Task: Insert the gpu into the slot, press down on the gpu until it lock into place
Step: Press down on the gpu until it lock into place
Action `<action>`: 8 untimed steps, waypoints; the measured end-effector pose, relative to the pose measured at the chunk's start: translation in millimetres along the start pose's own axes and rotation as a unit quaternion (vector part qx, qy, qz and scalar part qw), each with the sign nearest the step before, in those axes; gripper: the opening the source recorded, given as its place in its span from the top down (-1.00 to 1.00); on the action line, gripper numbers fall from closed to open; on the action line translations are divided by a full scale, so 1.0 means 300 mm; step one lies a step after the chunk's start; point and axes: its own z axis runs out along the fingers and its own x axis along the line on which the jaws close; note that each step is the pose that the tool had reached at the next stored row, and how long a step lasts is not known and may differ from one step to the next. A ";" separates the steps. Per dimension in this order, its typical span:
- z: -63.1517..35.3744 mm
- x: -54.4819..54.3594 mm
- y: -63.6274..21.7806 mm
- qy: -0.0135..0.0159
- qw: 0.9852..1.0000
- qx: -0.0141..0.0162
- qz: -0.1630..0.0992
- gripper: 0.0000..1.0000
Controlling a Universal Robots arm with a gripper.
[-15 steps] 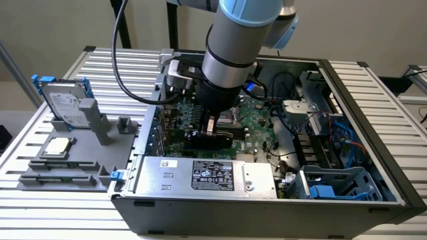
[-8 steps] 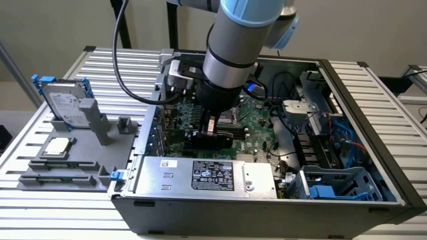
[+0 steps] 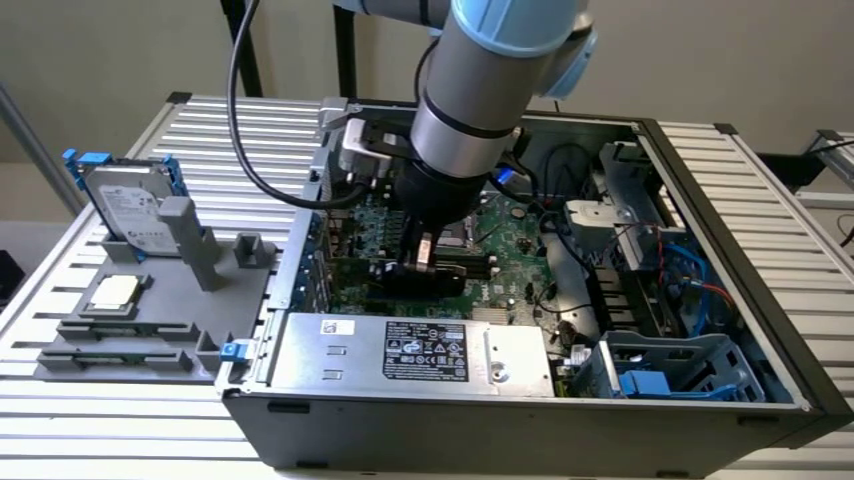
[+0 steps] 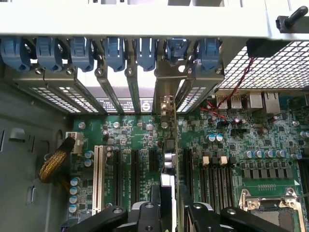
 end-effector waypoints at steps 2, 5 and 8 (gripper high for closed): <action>-0.001 0.000 -0.003 0.000 1.000 -0.002 0.000 0.48; -0.003 0.000 -0.005 0.000 1.000 -0.002 0.001 0.48; -0.005 -0.001 -0.008 0.000 1.000 -0.003 0.001 0.48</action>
